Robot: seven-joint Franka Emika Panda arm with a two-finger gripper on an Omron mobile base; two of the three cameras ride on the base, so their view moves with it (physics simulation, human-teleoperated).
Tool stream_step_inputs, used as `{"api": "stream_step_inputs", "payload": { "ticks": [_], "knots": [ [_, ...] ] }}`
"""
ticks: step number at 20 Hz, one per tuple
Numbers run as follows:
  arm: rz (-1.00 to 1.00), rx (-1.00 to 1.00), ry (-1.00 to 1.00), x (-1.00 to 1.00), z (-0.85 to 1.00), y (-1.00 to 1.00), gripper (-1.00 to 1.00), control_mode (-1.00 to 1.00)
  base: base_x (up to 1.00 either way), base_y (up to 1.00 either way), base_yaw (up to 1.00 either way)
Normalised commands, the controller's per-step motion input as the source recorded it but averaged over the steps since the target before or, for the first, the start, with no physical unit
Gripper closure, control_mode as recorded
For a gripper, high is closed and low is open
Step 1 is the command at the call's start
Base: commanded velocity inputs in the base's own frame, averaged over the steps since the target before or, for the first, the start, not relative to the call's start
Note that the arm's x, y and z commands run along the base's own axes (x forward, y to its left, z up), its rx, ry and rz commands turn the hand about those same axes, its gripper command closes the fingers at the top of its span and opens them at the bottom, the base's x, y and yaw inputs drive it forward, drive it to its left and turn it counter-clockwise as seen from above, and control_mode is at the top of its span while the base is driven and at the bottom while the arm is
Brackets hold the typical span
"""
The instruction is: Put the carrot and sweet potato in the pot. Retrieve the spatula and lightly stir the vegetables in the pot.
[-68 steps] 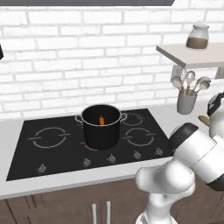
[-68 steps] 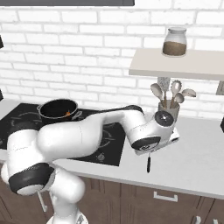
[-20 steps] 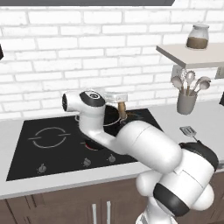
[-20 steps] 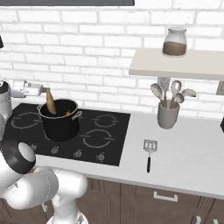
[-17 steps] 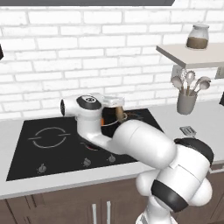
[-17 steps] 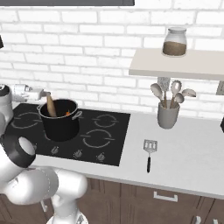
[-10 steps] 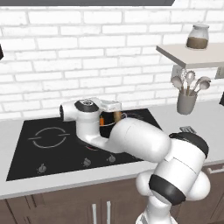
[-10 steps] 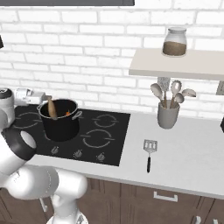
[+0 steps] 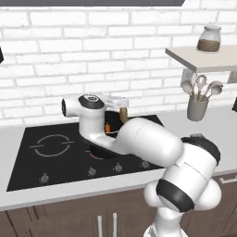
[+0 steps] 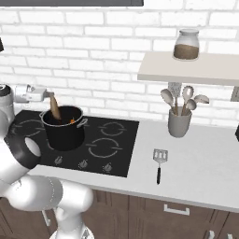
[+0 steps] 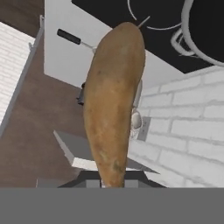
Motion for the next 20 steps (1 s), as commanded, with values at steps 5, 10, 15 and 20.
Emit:
{"api": "stream_step_inputs", "payload": {
  "ticks": [5,10,15,20],
  "knots": [
    [0.00,0.01,0.04,0.42,0.05,0.00,1.00,-1.00,0.00,0.00,0.00],
    [0.04,0.01,0.04,0.53,-0.72,0.00,1.00,-1.00,0.00,0.00,0.00],
    [0.05,0.03,0.01,0.17,-0.66,0.00,1.00,-1.00,0.00,0.00,0.00],
    [0.06,0.05,0.00,0.14,-0.44,0.00,1.00,-1.00,0.00,0.00,0.00]
  ]
}}
